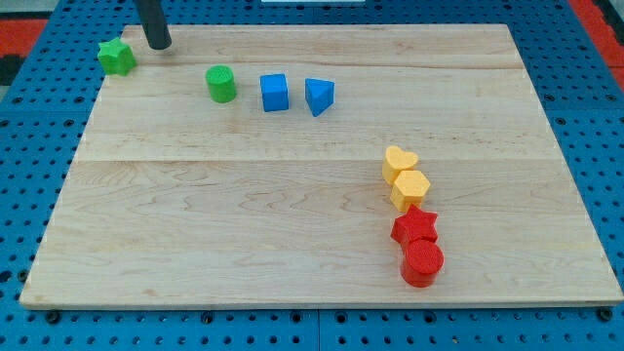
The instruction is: Move the green star diagonal to the green circle
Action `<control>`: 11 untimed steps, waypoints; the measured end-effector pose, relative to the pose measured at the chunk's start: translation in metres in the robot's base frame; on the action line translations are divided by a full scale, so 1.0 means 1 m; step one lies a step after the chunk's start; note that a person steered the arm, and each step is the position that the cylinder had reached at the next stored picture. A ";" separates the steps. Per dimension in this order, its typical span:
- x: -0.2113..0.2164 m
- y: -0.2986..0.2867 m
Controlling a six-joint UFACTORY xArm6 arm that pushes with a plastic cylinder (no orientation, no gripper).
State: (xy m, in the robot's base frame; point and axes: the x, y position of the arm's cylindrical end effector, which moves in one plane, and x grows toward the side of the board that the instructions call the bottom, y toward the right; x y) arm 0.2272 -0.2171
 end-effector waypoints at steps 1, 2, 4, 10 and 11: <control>0.012 -0.006; 0.019 0.023; 0.101 -0.077; -0.035 -0.025; -0.015 -0.009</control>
